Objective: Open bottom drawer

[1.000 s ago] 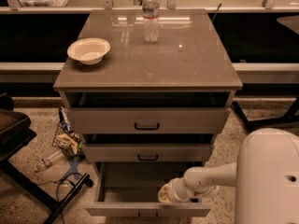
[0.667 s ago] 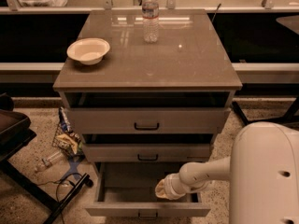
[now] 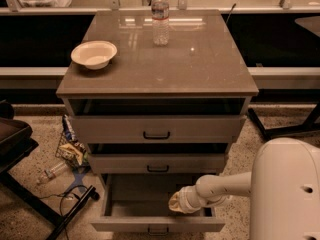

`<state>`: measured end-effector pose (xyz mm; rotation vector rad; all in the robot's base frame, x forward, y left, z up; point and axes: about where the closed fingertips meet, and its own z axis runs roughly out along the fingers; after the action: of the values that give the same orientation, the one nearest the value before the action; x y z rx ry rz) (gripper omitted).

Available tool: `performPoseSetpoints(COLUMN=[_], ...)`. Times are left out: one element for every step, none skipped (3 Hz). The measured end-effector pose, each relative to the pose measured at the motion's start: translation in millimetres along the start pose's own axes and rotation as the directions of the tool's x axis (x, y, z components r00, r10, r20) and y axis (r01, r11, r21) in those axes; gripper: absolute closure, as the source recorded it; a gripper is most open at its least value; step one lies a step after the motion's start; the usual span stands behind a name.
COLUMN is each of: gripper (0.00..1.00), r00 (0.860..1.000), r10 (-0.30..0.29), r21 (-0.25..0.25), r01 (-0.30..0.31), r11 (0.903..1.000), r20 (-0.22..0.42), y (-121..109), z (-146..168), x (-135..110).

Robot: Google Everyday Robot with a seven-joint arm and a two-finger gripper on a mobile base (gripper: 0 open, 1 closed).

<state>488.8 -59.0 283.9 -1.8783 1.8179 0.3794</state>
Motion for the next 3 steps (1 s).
performPoseSetpoints(gripper=[1.00,1.00,1.00], r00=[0.999,0.998,0.997], r10=[0.000,0.012,0.046], r21=[0.018,0.043,0.045], r01=[-0.001,-0.015,-0.049], r11=[0.9998,0.9990,0.9978], r20=[0.046,0.064,0.067], y=[-14.0,-38.7,-48.2], z=[16.4,35.7,61.1], x=[17.7,40.8,66.3])
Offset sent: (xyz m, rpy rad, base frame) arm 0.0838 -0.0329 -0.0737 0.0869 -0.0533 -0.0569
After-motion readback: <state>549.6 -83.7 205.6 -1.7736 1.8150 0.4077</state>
